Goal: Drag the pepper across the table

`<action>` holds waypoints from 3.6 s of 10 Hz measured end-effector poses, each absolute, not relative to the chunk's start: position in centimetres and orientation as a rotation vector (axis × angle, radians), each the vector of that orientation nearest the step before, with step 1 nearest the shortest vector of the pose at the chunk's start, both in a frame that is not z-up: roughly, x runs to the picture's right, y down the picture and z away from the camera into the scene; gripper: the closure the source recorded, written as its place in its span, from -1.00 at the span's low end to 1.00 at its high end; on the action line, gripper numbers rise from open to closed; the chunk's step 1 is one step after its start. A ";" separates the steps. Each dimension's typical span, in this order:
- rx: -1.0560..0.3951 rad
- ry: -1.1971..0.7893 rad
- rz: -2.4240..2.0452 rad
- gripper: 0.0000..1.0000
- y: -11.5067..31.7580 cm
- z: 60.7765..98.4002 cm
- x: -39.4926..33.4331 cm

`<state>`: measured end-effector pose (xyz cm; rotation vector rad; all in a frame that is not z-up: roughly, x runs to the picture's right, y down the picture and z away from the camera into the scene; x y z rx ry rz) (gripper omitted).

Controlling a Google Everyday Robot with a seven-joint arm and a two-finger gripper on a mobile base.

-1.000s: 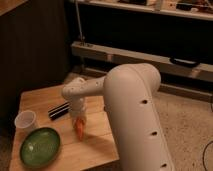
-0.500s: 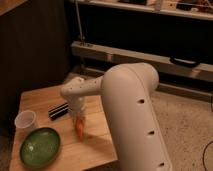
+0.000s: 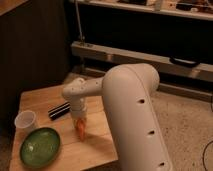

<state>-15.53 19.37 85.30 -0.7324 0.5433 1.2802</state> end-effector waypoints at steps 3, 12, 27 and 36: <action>-0.732 0.546 1.284 0.30 19.4 85.3 -15.3; -0.683 0.634 1.459 0.30 21.2 84.0 -5.3; -0.653 0.701 1.597 0.30 23.0 82.8 1.5; -0.635 0.704 1.672 0.30 23.3 82.3 4.4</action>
